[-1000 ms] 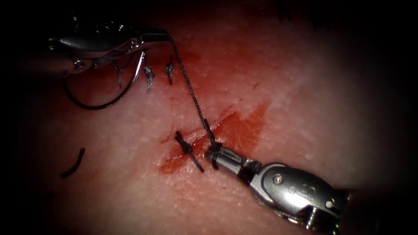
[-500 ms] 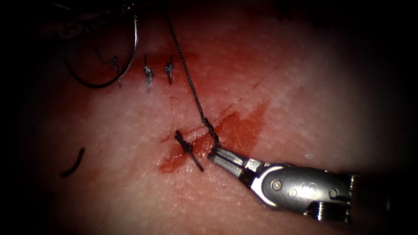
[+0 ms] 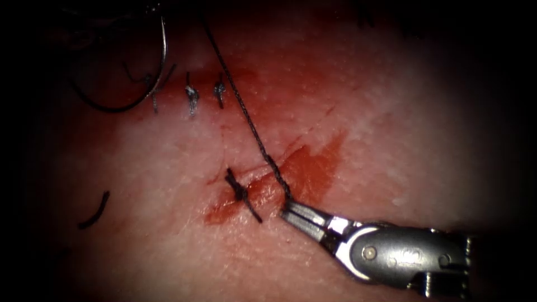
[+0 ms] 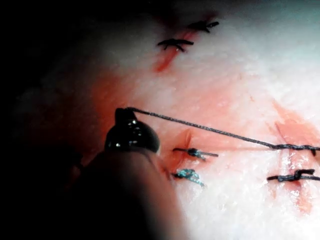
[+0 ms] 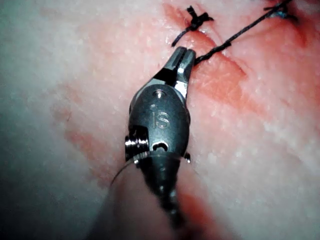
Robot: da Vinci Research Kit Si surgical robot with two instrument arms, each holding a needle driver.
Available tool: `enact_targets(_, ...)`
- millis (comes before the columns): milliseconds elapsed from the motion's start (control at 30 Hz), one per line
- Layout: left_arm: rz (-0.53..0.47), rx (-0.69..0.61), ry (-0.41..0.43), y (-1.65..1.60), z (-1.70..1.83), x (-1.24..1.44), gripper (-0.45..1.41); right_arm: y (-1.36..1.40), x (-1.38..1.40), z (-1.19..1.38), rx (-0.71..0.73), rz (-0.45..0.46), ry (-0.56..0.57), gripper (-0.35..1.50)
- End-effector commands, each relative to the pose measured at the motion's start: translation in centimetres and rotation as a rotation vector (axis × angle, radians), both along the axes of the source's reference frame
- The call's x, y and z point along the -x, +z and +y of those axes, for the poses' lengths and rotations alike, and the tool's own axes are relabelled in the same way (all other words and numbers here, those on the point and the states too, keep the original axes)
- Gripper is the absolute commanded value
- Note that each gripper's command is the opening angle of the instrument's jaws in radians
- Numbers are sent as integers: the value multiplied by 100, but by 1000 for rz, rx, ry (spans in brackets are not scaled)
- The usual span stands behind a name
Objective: Wound Closure
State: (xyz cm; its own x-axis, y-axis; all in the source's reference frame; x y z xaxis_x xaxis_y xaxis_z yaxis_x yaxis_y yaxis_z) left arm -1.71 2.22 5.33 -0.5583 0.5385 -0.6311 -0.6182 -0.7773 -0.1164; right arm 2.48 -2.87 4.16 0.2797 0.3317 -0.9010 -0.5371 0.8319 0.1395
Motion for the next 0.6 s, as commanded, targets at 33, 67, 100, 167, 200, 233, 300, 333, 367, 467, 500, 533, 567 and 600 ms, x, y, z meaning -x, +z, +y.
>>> enact_targets(33, 4, 5, 3, 9, -1, 6, -45, 2, -5, -11, 1, 6, -4, -35)
enact_targets(67, 8, 11, 4, 9, -1, 6, -45, 1, -5, -14, 1, 4, -6, -35)
enact_targets(100, 8, 14, 1, 10, -1, 6, -45, 1, -6, -16, -1, 0, -9, -35)
enact_targets(167, 16, 21, 0, 12, 1, 6, -45, 1, -8, -21, -2, -7, -14, -35)
enact_targets(200, 19, 27, 1, 12, 2, 5, -45, 2, -8, -24, -2, -10, -19, -35)
enact_targets(233, 26, 37, 3, 12, 3, 5, -45, 4, -9, -26, 0, -13, -21, -35)
enact_targets(300, 34, 41, 5, 13, 5, 4, -45, 8, -10, -31, 5, -20, -35, -35)
enact_targets(333, 38, 46, 6, 13, 6, 3, -45, 9, -11, -32, 4, -25, -39, -35)
enact_targets(367, 33, 51, 1, 13, 7, 2, -45, 11, -11, -34, 5, -27, -40, -35)
enact_targets(467, 33, 63, -5, 13, 9, 0, -45, 13, -11, -36, 7, -30, -42, -35)
enact_targets(500, 33, 63, -5, 13, 9, -1, -45, 13, -11, -35, 6, -30, -41, -35)
enact_targets(533, 34, 63, -5, 13, 8, -1, -45, 13, -12, -34, 4, -33, -41, -35)
enact_targets(567, 35, 63, -6, 13, 7, 0, -45, 13, -13, -32, 5, -30, -36, -35)
enact_targets(600, 37, 64, -8, 12, 5, 1, -45, 12, -14, -29, 9, -21, -25, -35)
